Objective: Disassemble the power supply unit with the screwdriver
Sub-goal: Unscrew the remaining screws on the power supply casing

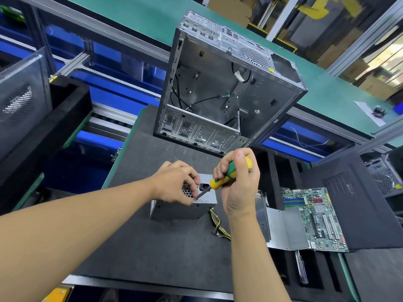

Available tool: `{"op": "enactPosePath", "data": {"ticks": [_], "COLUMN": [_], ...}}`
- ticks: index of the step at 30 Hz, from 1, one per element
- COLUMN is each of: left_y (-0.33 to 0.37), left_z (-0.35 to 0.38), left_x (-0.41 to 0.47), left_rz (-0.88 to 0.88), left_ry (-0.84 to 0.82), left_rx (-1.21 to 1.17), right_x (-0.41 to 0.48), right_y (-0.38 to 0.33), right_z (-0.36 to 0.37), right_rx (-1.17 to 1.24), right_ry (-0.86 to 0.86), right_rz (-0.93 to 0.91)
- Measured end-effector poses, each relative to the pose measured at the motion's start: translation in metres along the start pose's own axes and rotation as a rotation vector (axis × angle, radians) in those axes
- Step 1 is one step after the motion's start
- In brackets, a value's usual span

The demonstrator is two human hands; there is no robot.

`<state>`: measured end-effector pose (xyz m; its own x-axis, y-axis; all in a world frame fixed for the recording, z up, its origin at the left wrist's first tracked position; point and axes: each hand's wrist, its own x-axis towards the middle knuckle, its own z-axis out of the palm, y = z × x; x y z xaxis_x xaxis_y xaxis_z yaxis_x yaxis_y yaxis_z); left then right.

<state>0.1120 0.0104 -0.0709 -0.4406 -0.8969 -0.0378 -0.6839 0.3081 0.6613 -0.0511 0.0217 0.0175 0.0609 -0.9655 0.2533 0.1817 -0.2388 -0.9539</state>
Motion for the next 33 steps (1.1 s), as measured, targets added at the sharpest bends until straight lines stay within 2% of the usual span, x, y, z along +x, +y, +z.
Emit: {"op": "enactPosePath", "data": {"ticks": [4, 9, 14, 19, 21, 25, 27, 30, 33], "left_y": [0.001, 0.003, 0.002, -0.004, -0.004, -0.003, -0.004, -0.006, -0.006], "left_z": [0.0, -0.001, -0.003, 0.009, 0.012, 0.014, 0.016, 0.016, 0.016], "left_x": [0.0, -0.001, -0.002, -0.007, -0.006, -0.006, -0.008, -0.007, -0.007], "left_rz": [-0.002, 0.011, 0.038, 0.112, 0.11, 0.18, 0.19, 0.126, 0.106], "left_ry": [0.015, 0.028, 0.014, 0.024, 0.03, 0.136, 0.17, 0.103, 0.083], "left_rx": [-0.001, 0.015, 0.104, 0.398, 0.431, 0.409, 0.412, 0.402, 0.415], "right_x": [-0.002, 0.002, 0.018, 0.022, 0.024, 0.026, 0.026, 0.031, 0.032], "right_y": [-0.005, -0.016, -0.038, -0.054, -0.064, -0.078, -0.081, -0.083, -0.083], "right_z": [0.008, 0.023, 0.016, 0.018, 0.02, 0.022, 0.024, 0.024, 0.024], "right_rx": [-0.116, -0.377, -0.823, -1.007, -1.072, -1.101, -1.278, -1.558, -1.524], "right_ry": [-0.067, -0.093, -0.132, -0.314, -0.405, -0.539, -0.541, -0.466, -0.462], "right_rz": [0.016, 0.165, 0.211, 0.221, 0.211, 0.32, 0.293, 0.185, 0.18]}}
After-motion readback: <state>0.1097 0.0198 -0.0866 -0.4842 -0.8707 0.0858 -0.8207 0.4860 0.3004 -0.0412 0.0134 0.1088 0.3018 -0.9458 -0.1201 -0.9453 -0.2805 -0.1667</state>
